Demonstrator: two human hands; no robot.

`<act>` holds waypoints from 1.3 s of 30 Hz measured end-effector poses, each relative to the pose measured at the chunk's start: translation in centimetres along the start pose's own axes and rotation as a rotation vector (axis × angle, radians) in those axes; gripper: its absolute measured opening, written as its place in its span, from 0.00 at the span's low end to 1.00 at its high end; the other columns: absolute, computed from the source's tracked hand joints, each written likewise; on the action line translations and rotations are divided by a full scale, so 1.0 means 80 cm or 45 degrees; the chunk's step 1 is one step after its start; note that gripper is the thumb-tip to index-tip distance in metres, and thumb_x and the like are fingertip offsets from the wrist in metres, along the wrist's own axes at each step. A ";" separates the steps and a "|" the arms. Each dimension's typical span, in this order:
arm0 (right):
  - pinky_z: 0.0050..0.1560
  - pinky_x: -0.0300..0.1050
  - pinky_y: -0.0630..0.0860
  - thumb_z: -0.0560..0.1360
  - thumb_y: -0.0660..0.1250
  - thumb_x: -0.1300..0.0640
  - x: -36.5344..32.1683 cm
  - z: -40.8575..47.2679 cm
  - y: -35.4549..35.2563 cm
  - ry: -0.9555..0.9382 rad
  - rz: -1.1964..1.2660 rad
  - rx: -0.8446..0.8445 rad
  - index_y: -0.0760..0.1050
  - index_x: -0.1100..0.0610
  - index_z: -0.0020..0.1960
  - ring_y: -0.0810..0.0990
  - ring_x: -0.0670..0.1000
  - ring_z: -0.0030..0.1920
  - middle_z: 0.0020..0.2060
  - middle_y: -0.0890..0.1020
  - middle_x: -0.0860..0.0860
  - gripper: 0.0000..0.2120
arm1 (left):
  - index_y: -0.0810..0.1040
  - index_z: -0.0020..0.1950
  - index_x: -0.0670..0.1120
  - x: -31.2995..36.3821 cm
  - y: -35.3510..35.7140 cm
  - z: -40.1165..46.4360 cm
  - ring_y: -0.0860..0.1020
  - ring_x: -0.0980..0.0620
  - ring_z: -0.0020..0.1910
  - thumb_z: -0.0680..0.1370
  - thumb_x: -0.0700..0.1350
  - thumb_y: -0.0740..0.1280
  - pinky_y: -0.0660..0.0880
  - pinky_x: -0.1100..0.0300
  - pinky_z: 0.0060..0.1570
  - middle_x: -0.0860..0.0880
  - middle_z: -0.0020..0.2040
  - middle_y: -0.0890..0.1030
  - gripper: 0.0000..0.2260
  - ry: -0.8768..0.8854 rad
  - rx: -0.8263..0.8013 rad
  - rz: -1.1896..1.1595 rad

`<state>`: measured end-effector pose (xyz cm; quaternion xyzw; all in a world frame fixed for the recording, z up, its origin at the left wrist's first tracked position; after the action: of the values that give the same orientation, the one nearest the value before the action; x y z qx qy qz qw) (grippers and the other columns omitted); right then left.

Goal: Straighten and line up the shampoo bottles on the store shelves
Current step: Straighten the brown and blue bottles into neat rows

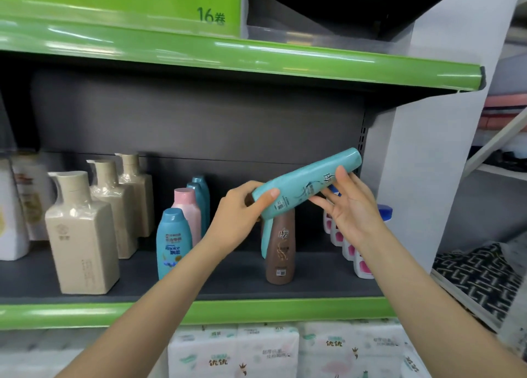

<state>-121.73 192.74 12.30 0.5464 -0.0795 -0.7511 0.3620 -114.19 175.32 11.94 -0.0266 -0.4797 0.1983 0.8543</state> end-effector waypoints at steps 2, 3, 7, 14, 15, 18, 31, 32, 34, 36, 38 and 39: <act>0.44 0.51 0.82 0.78 0.62 0.58 0.001 0.005 0.001 -0.008 0.051 0.056 0.75 0.58 0.59 0.82 0.54 0.54 0.54 0.82 0.56 0.11 | 0.77 0.50 0.51 0.000 -0.012 0.014 0.81 0.55 0.48 0.74 0.56 0.68 0.80 0.49 0.49 0.53 0.47 0.82 0.11 0.027 0.095 0.048; 0.45 0.52 0.82 0.78 0.62 0.58 0.001 0.009 0.001 -0.016 0.073 0.076 0.74 0.59 0.60 0.83 0.54 0.54 0.54 0.82 0.56 0.12 | 0.76 0.52 0.50 0.000 -0.015 0.020 0.80 0.56 0.49 0.74 0.54 0.68 0.80 0.51 0.49 0.52 0.49 0.82 0.10 0.035 0.134 0.060; 0.47 0.55 0.82 0.78 0.63 0.59 0.000 0.028 -0.004 -0.071 0.105 0.162 0.73 0.58 0.61 0.82 0.55 0.55 0.56 0.81 0.56 0.12 | 0.71 0.63 0.47 -0.004 -0.021 0.048 0.77 0.57 0.48 0.75 0.49 0.68 0.74 0.68 0.44 0.54 0.52 0.78 0.17 0.028 0.289 0.147; 0.53 0.58 0.79 0.77 0.65 0.62 -0.003 0.085 -0.017 -0.193 0.047 0.267 0.73 0.54 0.55 0.80 0.53 0.55 0.57 0.78 0.54 0.08 | 0.74 0.63 0.42 -0.038 -0.012 0.109 0.76 0.52 0.53 0.79 0.44 0.62 0.64 0.71 0.43 0.46 0.56 0.81 0.14 -0.034 0.291 0.379; 0.53 0.58 0.79 0.77 0.65 0.62 -0.002 0.095 -0.019 -0.204 0.031 0.266 0.73 0.54 0.55 0.80 0.53 0.56 0.57 0.78 0.54 0.08 | 0.75 0.62 0.43 -0.046 -0.012 0.116 0.76 0.51 0.55 0.79 0.44 0.63 0.65 0.71 0.46 0.46 0.56 0.80 0.13 -0.044 0.277 0.406; 0.52 0.56 0.80 0.77 0.65 0.63 0.001 0.120 -0.029 -0.239 0.007 0.269 0.71 0.55 0.57 0.78 0.54 0.59 0.59 0.76 0.54 0.10 | 0.77 0.61 0.45 -0.072 -0.008 0.139 0.76 0.50 0.59 0.79 0.45 0.63 0.66 0.69 0.53 0.47 0.58 0.81 0.13 -0.099 0.213 0.540; 0.49 0.54 0.80 0.75 0.68 0.61 0.032 0.197 -0.064 -0.303 -0.502 0.286 0.71 0.57 0.51 0.80 0.47 0.47 0.50 0.80 0.55 0.08 | 0.82 0.53 0.50 -0.110 0.029 0.184 0.78 0.56 0.55 0.79 0.47 0.63 0.68 0.67 0.55 0.53 0.52 0.83 0.09 -0.020 -0.043 0.686; 0.50 0.57 0.80 0.74 0.69 0.61 0.038 0.202 -0.066 -0.294 -0.587 0.292 0.72 0.56 0.50 0.80 0.48 0.46 0.49 0.81 0.55 0.08 | 0.82 0.53 0.50 -0.111 0.030 0.184 0.78 0.57 0.55 0.79 0.47 0.63 0.69 0.67 0.56 0.54 0.52 0.83 0.09 -0.004 -0.053 0.688; 0.52 0.61 0.79 0.71 0.72 0.60 0.052 0.210 -0.069 -0.267 -0.731 0.300 0.74 0.53 0.48 0.81 0.52 0.46 0.48 0.83 0.55 0.09 | 0.82 0.53 0.50 -0.112 0.030 0.186 0.77 0.60 0.55 0.79 0.47 0.63 0.68 0.69 0.56 0.56 0.52 0.82 0.09 0.019 -0.074 0.695; 0.51 0.61 0.79 0.69 0.74 0.59 0.069 0.219 -0.074 -0.216 -0.845 0.294 0.75 0.52 0.46 0.83 0.54 0.47 0.46 0.84 0.54 0.10 | 0.82 0.54 0.50 -0.113 0.030 0.187 0.77 0.62 0.54 0.79 0.45 0.63 0.66 0.76 0.53 0.57 0.52 0.82 0.09 0.040 -0.102 0.703; 0.50 0.60 0.79 0.67 0.76 0.60 0.083 0.226 -0.081 -0.153 -0.941 0.303 0.76 0.53 0.46 0.83 0.55 0.47 0.44 0.84 0.54 0.12 | 0.82 0.54 0.51 -0.112 0.029 0.187 0.77 0.63 0.53 0.78 0.43 0.65 0.65 0.80 0.51 0.58 0.50 0.82 0.09 0.077 -0.113 0.705; 0.50 0.59 0.79 0.66 0.76 0.60 0.090 0.228 -0.084 -0.114 -0.987 0.304 0.76 0.53 0.46 0.83 0.55 0.47 0.44 0.83 0.54 0.13 | 0.82 0.54 0.51 -0.112 0.029 0.187 0.77 0.62 0.53 0.78 0.41 0.65 0.65 0.81 0.51 0.58 0.49 0.82 0.09 0.093 -0.110 0.708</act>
<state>-141.84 188.05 10.49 0.5408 0.0302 -0.8404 -0.0178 -131.47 172.04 12.18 -0.2009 -0.4308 0.4034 0.7819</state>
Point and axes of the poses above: each hand's wrist, its own z-axis towards the middle knuckle, its own y-axis out of the palm, x = y × z, the point moved 10 cm from there along z, towards the middle knuckle
